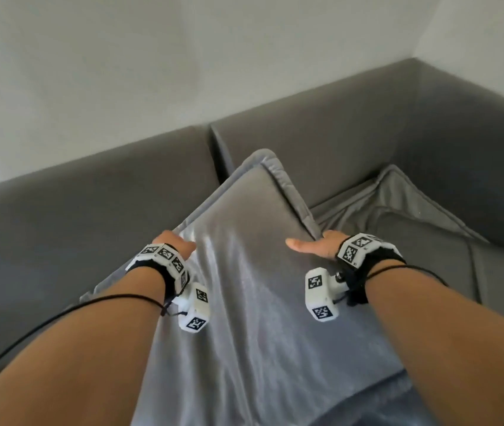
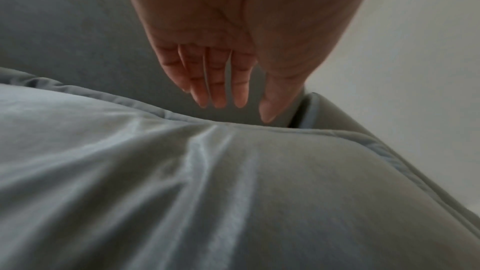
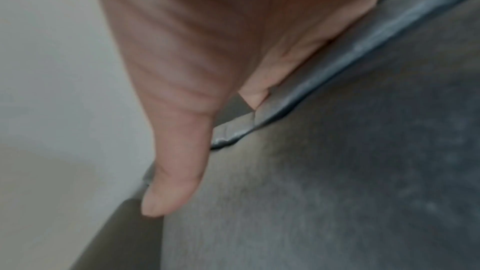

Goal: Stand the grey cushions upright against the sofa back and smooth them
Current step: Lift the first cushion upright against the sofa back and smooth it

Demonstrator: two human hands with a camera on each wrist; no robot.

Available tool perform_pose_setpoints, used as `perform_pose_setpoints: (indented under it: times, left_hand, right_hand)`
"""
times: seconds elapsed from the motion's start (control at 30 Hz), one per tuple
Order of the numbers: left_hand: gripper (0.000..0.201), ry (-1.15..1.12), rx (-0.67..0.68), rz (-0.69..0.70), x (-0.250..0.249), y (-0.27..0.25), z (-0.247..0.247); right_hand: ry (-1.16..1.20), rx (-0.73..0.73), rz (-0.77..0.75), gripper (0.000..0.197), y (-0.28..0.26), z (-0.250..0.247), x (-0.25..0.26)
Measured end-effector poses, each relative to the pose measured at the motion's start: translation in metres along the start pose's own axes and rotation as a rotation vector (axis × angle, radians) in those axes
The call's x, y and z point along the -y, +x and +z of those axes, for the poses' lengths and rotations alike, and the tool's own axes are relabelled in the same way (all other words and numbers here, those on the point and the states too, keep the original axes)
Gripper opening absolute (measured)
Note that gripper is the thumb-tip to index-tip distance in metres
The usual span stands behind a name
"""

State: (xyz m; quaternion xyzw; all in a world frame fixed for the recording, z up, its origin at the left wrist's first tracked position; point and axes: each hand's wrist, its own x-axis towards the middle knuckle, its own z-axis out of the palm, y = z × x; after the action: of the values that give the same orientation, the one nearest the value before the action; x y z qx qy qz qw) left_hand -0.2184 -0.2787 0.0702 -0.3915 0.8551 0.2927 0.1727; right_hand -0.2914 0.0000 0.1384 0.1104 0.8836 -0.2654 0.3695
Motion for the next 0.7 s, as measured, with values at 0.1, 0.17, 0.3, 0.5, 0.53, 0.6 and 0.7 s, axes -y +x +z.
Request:
perform_pose_setpoints:
  times: [0.1,0.17,0.3,0.5,0.53,0.6,0.7]
  left_hand:
    - [0.056,-0.081,0.025,-0.071,0.035,0.034,0.004]
    - [0.071,-0.111,0.032,-0.12,0.055,0.053,0.009]
    - [0.09,-0.054,0.025,-0.166,0.082,0.082,0.017]
    - [0.11,0.07,0.08,-0.129,0.1,0.132,0.034]
    - [0.114,0.094,0.086,-0.109,0.101,0.139,0.037]
    - [0.123,0.16,0.129,-0.063,0.103,0.153,0.048]
    - [0.133,0.191,0.243,-0.001,0.108,0.171,0.07]
  right_hand:
    - [0.146,-0.036,0.108,0.116,0.012,0.026,0.013]
    - [0.215,-0.111,0.185,0.125,0.028,0.05,0.019]
    - [0.002,-0.288,0.236,0.153,0.059,0.081,0.02]
    - [-0.135,-0.402,0.338,0.119,0.088,0.1,0.008]
    - [-0.13,-0.407,0.338,0.115,0.092,0.103,0.006]
    - [-0.109,-0.426,0.333,0.109,0.099,0.109,-0.001]
    - [-0.101,-0.445,0.32,0.102,0.11,0.118,-0.011]
